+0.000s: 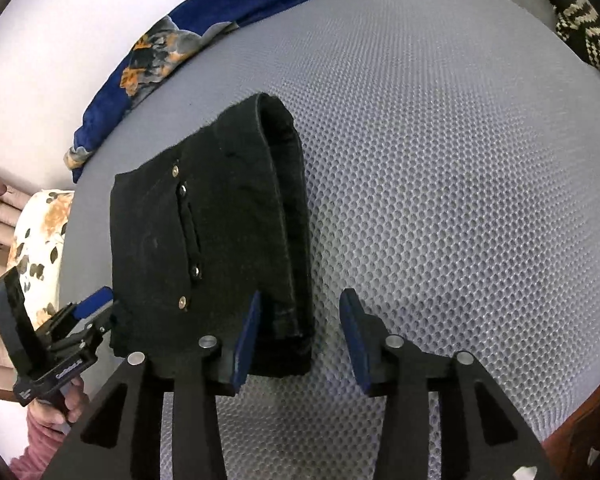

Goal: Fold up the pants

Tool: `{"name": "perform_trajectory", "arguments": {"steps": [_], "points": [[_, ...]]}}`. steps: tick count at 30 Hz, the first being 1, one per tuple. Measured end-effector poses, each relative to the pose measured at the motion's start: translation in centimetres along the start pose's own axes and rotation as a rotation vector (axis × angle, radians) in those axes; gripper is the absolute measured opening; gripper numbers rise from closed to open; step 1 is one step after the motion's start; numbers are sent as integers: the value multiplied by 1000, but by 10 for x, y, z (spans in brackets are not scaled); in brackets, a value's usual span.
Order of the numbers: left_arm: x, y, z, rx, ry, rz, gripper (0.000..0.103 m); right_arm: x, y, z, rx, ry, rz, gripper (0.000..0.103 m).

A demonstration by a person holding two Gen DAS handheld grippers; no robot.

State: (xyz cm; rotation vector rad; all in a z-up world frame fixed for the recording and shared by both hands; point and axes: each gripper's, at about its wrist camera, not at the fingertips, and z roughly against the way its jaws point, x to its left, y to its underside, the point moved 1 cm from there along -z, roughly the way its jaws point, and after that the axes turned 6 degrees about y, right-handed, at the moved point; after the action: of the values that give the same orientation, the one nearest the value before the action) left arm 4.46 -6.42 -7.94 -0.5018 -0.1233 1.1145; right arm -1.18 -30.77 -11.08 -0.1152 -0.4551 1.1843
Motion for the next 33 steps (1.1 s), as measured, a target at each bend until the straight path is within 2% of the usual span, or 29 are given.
{"name": "perform_trajectory", "arguments": {"steps": [2,5,15,21,24,30,33], "points": [[4,0,-1,-3,-33,-5,60,1,-5,4,-13,10,12,44],[9,1,-4,-4,-43,15,60,7,-13,11,-50,32,33,53],[24,-13,-5,-51,-102,34,60,25,-46,9,-136,73,80,55],[33,-27,-21,-34,-133,40,60,30,-59,-7,-139,92,90,56],[37,-27,-32,-8,-115,55,61,25,-63,-18,-120,107,87,56],[42,-29,-39,5,-102,68,69,15,-68,-34,-87,98,80,62],[44,-29,-39,11,-92,77,72,10,-70,-39,-69,68,67,63]]}}
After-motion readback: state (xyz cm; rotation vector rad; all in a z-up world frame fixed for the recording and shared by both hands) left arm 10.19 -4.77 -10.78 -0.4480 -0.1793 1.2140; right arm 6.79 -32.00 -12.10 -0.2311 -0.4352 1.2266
